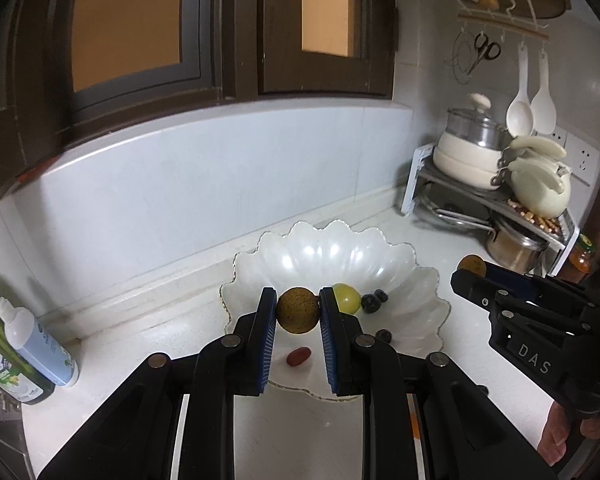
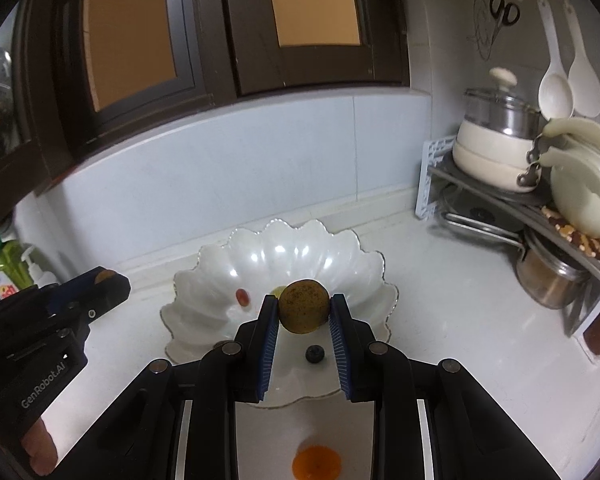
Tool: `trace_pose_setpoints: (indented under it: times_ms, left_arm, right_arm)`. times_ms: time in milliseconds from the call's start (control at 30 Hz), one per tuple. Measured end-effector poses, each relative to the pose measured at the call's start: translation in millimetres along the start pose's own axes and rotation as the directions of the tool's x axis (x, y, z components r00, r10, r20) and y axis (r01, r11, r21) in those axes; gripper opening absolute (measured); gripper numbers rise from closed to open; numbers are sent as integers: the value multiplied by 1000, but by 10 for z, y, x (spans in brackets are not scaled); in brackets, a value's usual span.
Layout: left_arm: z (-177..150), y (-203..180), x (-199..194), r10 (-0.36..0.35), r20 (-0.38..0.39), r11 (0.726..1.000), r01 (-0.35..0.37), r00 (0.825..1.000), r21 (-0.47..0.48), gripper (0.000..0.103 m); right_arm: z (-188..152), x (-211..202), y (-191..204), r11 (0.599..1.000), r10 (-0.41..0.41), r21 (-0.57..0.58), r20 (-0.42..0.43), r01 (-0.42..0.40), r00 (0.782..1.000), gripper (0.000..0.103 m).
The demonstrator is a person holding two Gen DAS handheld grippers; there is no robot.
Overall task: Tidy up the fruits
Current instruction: 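Lift and carry both brown fruits in both grippers over the white bowl, then open both grippers to drop the brown fruits into the bowl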
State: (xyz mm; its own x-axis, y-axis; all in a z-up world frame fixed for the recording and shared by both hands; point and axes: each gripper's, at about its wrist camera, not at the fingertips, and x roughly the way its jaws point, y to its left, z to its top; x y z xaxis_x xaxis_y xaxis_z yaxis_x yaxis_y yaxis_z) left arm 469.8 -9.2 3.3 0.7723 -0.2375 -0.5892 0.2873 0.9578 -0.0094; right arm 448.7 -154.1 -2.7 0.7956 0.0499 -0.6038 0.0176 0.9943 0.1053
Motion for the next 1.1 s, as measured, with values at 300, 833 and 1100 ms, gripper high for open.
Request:
trace_pose_setpoints:
  times_ms: [300, 833, 1100]
  left_arm:
    - [27, 91, 394, 9, -75, 1000, -9, 997, 0, 22]
    - [-51, 132, 1139, -21, -247, 1000, 22, 969, 0, 22]
    - [-102, 138, 1386, -22, -329, 1000, 21, 944, -6, 22]
  right_arm:
    - [55, 373, -20, 1000, -16, -2, -83, 15, 996, 28]
    - [41, 952, -103, 1000, -24, 11, -239, 28, 971, 28]
    - [21, 1159, -145, 999, -21, 25, -303, 30, 953, 28]
